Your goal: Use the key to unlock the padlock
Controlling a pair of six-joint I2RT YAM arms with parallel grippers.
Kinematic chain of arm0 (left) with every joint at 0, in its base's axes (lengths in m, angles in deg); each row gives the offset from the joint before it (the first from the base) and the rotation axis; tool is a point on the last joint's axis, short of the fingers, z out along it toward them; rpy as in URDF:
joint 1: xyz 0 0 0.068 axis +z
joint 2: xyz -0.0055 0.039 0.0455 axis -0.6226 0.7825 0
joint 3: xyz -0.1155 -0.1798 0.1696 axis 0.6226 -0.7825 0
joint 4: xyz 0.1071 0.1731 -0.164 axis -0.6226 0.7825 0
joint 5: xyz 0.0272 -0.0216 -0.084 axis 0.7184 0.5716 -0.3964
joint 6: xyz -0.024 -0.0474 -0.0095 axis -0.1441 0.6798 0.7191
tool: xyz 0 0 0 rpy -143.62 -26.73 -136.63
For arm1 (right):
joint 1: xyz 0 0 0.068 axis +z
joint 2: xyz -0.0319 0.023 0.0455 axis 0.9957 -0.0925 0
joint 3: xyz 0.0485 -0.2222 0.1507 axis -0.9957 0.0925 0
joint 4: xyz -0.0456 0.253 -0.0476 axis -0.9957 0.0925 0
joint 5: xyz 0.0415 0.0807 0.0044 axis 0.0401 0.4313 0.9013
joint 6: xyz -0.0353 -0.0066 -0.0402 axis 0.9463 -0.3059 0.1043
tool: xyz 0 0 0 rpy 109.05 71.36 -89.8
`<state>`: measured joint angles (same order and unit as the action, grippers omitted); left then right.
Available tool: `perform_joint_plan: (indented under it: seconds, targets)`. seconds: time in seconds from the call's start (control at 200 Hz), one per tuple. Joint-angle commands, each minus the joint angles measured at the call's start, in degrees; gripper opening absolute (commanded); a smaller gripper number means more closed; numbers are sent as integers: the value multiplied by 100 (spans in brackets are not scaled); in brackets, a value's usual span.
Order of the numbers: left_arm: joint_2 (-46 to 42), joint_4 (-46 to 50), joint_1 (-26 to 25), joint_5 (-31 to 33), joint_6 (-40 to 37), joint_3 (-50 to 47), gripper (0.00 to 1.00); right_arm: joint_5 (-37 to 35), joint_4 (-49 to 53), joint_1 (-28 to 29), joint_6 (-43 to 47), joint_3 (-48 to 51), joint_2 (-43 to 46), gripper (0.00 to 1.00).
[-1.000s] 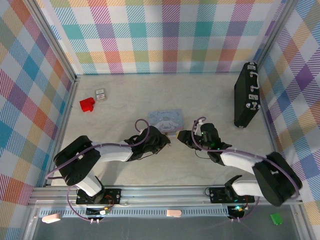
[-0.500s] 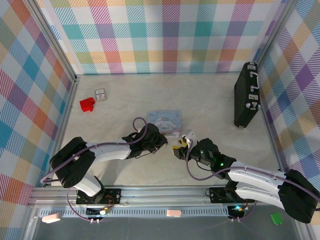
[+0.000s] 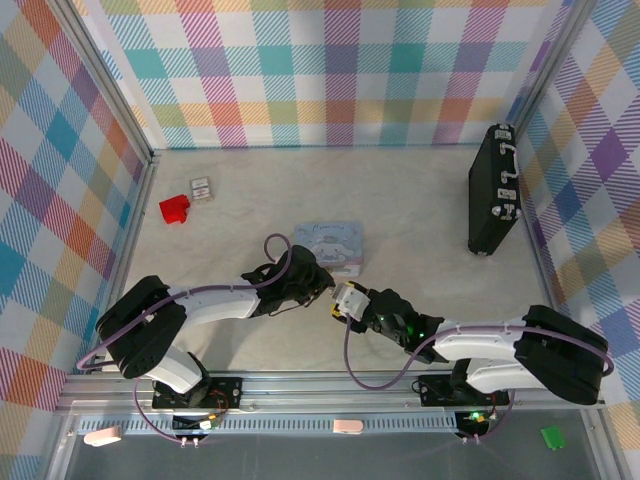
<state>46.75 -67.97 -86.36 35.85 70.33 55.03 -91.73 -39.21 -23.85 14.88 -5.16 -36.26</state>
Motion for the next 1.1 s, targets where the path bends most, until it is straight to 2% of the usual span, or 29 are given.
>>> perform_joint_plan:
  seconds: [0.0,0.21,1.095]
  targets:
    - [-156,-165,38,-193,76,-50,0,-177,-590,33,469,-144,-243,43]
    - [-138,-254,33,-268,85,-84,0,-500,-852,42,512,-221,-633,33]
    - [-157,-344,31,-268,85,-111,0,-867,-1086,148,491,-427,-1452,23]
